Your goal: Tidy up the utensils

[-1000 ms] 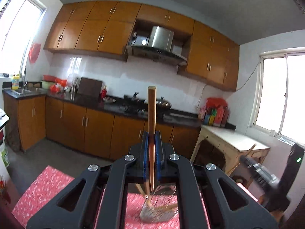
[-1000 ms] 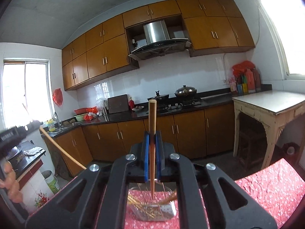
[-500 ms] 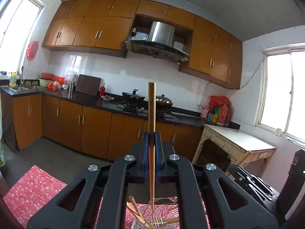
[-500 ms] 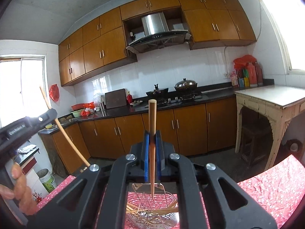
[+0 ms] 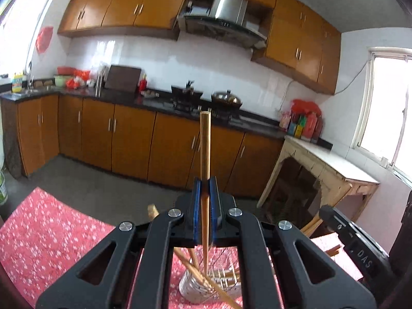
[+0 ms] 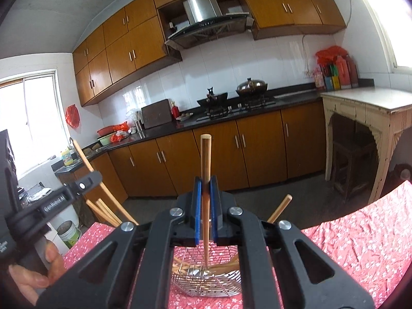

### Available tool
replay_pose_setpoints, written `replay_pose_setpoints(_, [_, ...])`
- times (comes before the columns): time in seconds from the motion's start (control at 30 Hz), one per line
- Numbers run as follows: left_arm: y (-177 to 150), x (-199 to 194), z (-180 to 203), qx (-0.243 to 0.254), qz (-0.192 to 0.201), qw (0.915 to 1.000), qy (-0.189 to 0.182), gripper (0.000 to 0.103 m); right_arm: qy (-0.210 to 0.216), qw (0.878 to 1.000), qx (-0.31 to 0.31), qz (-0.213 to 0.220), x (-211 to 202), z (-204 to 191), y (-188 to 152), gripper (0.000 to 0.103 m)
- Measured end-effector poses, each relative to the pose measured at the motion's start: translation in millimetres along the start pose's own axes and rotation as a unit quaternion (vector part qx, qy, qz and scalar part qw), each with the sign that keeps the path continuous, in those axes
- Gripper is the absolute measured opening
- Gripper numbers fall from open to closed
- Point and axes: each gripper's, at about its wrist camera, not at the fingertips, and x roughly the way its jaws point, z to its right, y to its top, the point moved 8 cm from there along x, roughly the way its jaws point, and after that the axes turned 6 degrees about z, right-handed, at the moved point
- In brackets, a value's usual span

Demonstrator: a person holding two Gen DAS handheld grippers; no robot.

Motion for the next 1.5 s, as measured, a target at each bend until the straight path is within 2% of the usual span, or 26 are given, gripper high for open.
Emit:
replay_pose_setpoints(0.33, [-7, -3, -5, 0.004, -0.025, 0.9997, -0.005, 0.007, -0.005, 0.999, 0.016, -0.036, 18, 7, -21, 0.008])
replay_pose_setpoints(0.4, [-6, -7, -5, 0.004, -0.028, 0.9996, -0.004, 0.007, -0.012, 0.999, 0.014, -0.044, 20, 8, -24, 0.009])
replay_pose_setpoints(0.43, [-5, -8, -5, 0.003, -0.028, 0.9996, -0.005, 0.007, -0.017, 0.999, 0.015, -0.044, 20, 10, -23, 0.014])
replay_pose_setpoints(0.5, [0, -11, -6, 0.004, -0.028, 0.9996, -0.008, 0.014, -0.025, 0.999, 0.019, -0.041, 16, 13, -21, 0.032])
replay_pose_setpoints(0.53, [2, -14, -6, 0.004, -0.026, 0.9996, -0.005, 0.031, -0.034, 0.999, 0.021, -0.033, 12, 15, -17, 0.043])
replay_pose_setpoints(0.57, [6, -19, -7, 0.002, -0.019, 0.9998, -0.002, 0.045, -0.037, 0.999, 0.022, -0.027, 8, 16, -15, 0.045])
replay_pose_setpoints(0.97, [27, -66, -18, 0.006, 0.008, 0.9999, 0.013, 0.05, -0.049, 0.999, -0.002, 0.014, -54, 10, 12, 0.058])
replay_pose_setpoints(1.1, [20, -88, -29, 0.006, 0.008, 0.9997, 0.022, 0.055, -0.056, 0.998, -0.012, 0.014, -81, 5, 7, 0.064])
replay_pose_setpoints(1.23, [4, -108, -39, 0.013, 0.001, 0.9996, 0.027, 0.059, -0.059, 0.998, -0.019, 0.008, -106, -1, -9, 0.076])
replay_pose_setpoints(1.3, [-5, -116, -41, 0.023, 0.0, 0.9993, 0.029, 0.062, -0.059, 0.998, -0.024, 0.006, -116, -5, -17, 0.081])
replay_pose_setpoints(1.4, [-17, -128, -43, 0.039, -0.001, 0.9987, 0.031, 0.073, -0.057, 0.998, -0.029, 0.005, -130, -10, -28, 0.091])
replay_pose_setpoints(1.47, [-25, -135, -42, 0.05, -0.002, 0.9983, 0.03, 0.084, -0.059, 0.998, -0.032, 0.007, -138, -13, -34, 0.099])
replay_pose_setpoints(1.5, [-27, -138, -43, 0.055, 0.0, 0.998, 0.03, 0.087, -0.059, 0.998, -0.033, 0.008, -142, -14, -37, 0.099])
